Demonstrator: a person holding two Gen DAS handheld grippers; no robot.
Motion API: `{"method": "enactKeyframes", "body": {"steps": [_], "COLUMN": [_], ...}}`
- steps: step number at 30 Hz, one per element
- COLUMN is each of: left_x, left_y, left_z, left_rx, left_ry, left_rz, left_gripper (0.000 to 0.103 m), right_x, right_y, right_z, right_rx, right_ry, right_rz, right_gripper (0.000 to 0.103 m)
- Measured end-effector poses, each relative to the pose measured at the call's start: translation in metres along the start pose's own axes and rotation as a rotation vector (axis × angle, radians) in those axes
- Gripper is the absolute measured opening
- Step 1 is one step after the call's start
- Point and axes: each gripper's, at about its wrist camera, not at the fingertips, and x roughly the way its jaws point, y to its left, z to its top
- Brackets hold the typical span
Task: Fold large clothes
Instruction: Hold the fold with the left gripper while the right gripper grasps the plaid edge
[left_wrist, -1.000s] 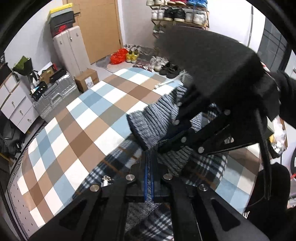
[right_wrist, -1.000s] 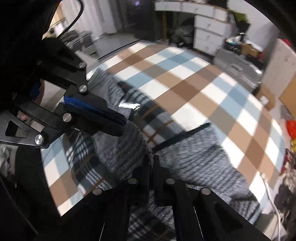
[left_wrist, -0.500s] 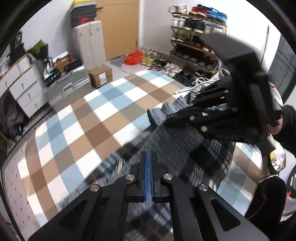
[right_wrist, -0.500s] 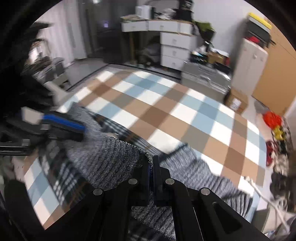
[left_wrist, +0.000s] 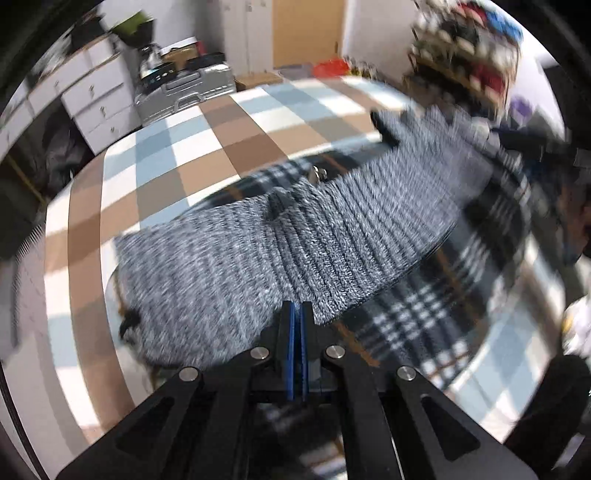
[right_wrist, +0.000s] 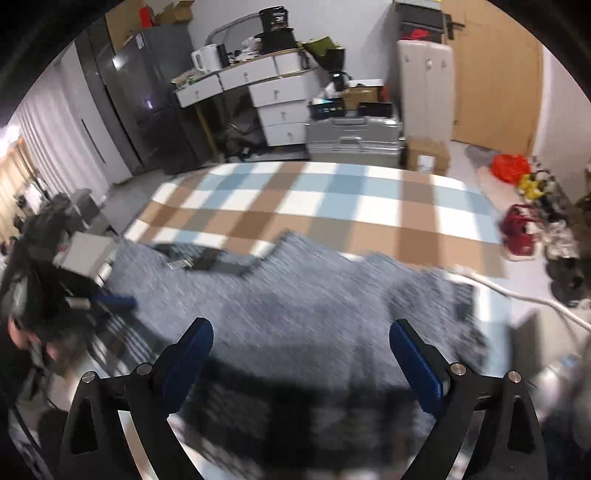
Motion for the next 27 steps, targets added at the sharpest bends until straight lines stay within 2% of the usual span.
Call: {"method": "enactKeyframes", "body": {"steps": [2, 3, 4, 5, 7, 8, 10, 13, 16, 18, 20, 23, 25, 27], "left_x": [-0.004, 0.002, 0.014, 0.024, 0.029, 0.027, 0.014, -0.01, -0.013, -0.007, -0.006, -0.008, -0.009, -0.003], "left_y": [0.006, 0.01, 0.015, 0.018, 0.022, 0.022, 0.021, 0.028, 0.042, 0.05, 0.053, 0.054, 0.055, 0.055], "left_z": [-0.002, -0.002, -0.001, -0.002, 0.0, 0.001, 0.003, -0.002, -0.012, -0.024, -0.029, -0.033, -0.035, -0.035], "left_rx": [-0.031, -0.055, -0.089, -0.119, -0.178, -0.187, -0.191, -0.203, -0.254, -0.268, -0.298, -0.341, -0.356, -0.372], "left_ry": [-0.044, -0.042, -0.005, 0.022, 0.021, 0.021, 0.007, -0.036, -0.028, -0.026, -0.024, -0.032, -0.03, -0.018], "left_rz": [-0.069, -0.074, -0.051, -0.062, -0.082, -0.079, -0.046, -0.011, -0.039, -0.012, -0.035, -0.067, -0.082, -0.091], "left_gripper": [0.0, 0.0, 0.0, 0.0, 0.0, 0.0, 0.0, 0.0, 0.0, 0.0, 0.0, 0.0, 0.0, 0.0], "right_x": [0.001, 0.007, 0.015, 0.023, 0.036, 0.036, 0.028, 0.021, 0.024, 0.025, 0.026, 0.027, 0.027, 0.034], "right_y": [-0.016, -0.024, -0.033, -0.042, -0.06, -0.066, -0.066, -0.067, -0.091, -0.104, -0.113, -0.115, -0.111, -0.108], "right_z": [-0.014, -0.019, -0.023, -0.028, -0.035, -0.037, -0.033, -0.026, -0.027, -0.027, -0.028, -0.029, -0.031, -0.034], "right_rx": [0.012, 0.028, 0.056, 0.089, 0.185, 0.233, 0.224, 0.183, 0.294, 0.352, 0.394, 0.405, 0.376, 0.352], "right_ry": [0.019, 0.046, 0.08, 0.11, 0.165, 0.158, 0.149, 0.155, 0.185, 0.177, 0.162, 0.157, 0.16, 0.207], "right_rz": [-0.067, -0.092, -0.12, -0.13, -0.091, -0.063, -0.076, -0.169, -0.198, -0.257, -0.294, -0.266, -0.213, -0.159], "right_gripper": [0.098, 0.098, 0.098, 0.098, 0.098, 0.098, 0.098, 0.098, 0.097, 0.096, 0.096, 0.096, 0.098, 0.098]}}
